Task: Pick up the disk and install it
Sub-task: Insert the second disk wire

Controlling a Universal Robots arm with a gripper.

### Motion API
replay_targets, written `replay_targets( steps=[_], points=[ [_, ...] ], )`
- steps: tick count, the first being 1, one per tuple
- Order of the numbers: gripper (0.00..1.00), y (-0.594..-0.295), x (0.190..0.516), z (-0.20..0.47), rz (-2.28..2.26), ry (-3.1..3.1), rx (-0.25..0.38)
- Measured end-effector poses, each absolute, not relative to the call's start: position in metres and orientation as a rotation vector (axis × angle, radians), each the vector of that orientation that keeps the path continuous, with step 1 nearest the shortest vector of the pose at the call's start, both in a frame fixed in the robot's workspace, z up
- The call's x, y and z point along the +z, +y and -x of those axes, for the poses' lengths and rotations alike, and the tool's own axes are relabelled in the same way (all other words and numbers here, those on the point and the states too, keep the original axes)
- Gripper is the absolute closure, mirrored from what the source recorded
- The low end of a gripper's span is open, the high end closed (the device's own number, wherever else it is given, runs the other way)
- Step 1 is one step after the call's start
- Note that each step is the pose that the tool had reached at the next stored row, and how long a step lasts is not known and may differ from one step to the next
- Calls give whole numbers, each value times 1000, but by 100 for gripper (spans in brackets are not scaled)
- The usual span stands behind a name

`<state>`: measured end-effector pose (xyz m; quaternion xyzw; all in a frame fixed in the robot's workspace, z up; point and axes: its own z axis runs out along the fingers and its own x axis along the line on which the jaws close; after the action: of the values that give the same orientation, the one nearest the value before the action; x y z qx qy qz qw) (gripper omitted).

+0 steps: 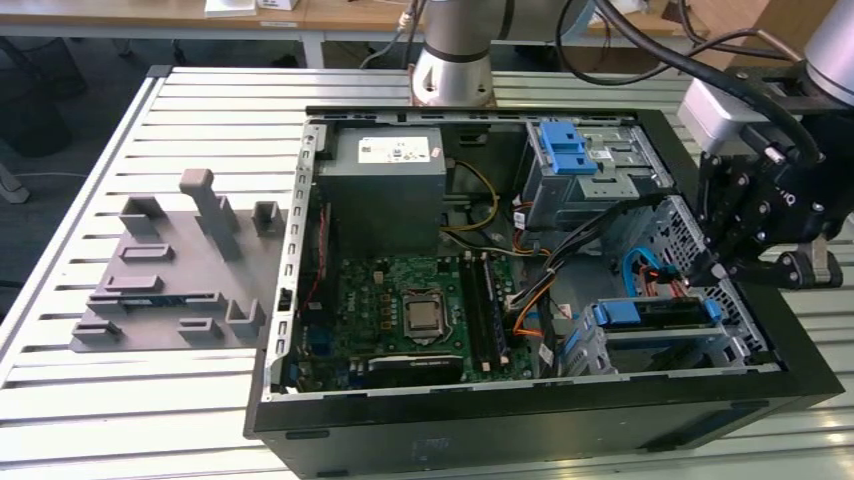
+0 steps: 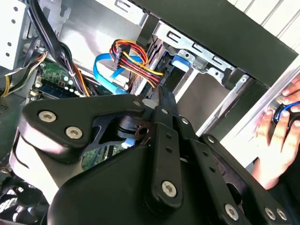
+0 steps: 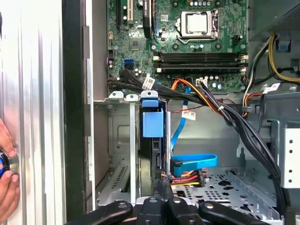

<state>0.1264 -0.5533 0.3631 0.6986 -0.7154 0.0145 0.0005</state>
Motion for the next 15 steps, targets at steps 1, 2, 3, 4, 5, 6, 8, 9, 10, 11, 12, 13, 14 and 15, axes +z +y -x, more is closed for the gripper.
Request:
replay_targets(
  steps=[1,2,3,4,5,6,8,9,10,11,12,13,14,15],
  points=[
    [89,-553,364,-126,-2194,-2247,45],
    [89,-553,364,-124,-2194,-2247,45],
    [89,-553,364,-122,-2194,-2247,45],
    [89,-553,364,-120,-2194,-2247,46],
    [89,-553,364,-118,-2194,-2247,45],
    [89,-553,364,-116,-2194,-2247,45],
    [89,-553,364,-113,-2194,-2247,46],
    [89,-552,364,-112,-2194,-2247,45],
    [89,-552,365,-112,-2194,-2247,45],
    [89,-551,365,-111,-2194,-2247,46],
    [89,-550,365,-111,-2194,-2247,46],
    [89,-549,366,-111,-2194,-2247,45],
    [89,-548,366,-111,-2194,-2247,45],
    [89,-547,366,-111,-2194,-2247,45]
  ],
)
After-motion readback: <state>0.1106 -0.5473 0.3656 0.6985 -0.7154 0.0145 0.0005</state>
